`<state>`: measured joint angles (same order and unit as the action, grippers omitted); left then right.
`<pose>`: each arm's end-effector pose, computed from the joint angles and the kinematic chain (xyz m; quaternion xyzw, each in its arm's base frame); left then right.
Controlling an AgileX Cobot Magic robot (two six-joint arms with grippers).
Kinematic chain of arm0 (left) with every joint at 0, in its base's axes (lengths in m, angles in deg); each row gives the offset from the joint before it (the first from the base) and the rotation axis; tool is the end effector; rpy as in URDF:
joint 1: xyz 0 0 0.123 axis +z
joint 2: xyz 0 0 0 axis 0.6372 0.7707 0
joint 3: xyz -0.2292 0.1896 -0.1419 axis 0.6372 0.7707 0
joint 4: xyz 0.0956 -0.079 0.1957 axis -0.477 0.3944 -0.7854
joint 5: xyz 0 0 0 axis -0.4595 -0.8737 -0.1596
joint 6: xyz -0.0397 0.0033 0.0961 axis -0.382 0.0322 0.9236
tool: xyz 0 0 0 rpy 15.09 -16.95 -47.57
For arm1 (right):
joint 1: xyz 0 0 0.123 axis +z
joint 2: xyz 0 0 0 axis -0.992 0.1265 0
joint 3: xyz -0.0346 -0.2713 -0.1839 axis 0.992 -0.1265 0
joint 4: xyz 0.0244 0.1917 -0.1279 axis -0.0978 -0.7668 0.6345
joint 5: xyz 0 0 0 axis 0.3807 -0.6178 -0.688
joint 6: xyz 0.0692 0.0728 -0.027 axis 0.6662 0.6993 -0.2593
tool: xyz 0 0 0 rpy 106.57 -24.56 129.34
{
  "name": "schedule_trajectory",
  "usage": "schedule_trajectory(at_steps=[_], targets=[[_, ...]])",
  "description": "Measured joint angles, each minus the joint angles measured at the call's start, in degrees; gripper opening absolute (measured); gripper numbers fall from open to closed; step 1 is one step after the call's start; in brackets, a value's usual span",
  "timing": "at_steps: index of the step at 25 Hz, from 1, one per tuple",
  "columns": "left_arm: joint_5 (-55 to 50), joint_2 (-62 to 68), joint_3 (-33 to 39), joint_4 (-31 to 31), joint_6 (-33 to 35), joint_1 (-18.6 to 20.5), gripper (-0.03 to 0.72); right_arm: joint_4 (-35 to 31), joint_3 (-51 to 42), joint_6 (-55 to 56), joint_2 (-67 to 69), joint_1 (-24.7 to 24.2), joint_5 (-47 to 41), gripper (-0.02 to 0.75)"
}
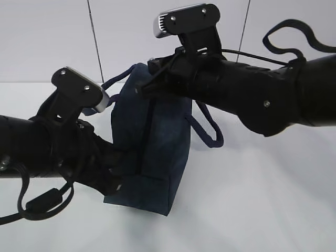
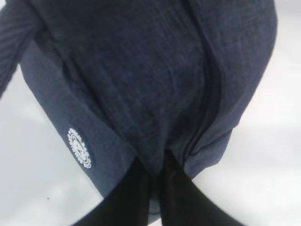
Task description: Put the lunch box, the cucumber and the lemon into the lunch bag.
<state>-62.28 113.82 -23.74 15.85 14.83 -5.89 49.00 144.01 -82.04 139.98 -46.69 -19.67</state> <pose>0.1839 -0.1870 0.2576 0.3397 0.8505 -0.1621 0.3675 0.3226 0.2242 0.2978 -0.2149 0.7664 0.1608 0.5836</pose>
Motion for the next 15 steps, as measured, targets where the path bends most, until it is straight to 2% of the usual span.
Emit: schedule_trajectory(at_steps=[15], targets=[[1.22, -0.26, 2.47, 0.00, 0.00, -0.46, 0.007, 0.14, 8.55, -2.34, 6.35, -3.74, -5.60, -0.013]])
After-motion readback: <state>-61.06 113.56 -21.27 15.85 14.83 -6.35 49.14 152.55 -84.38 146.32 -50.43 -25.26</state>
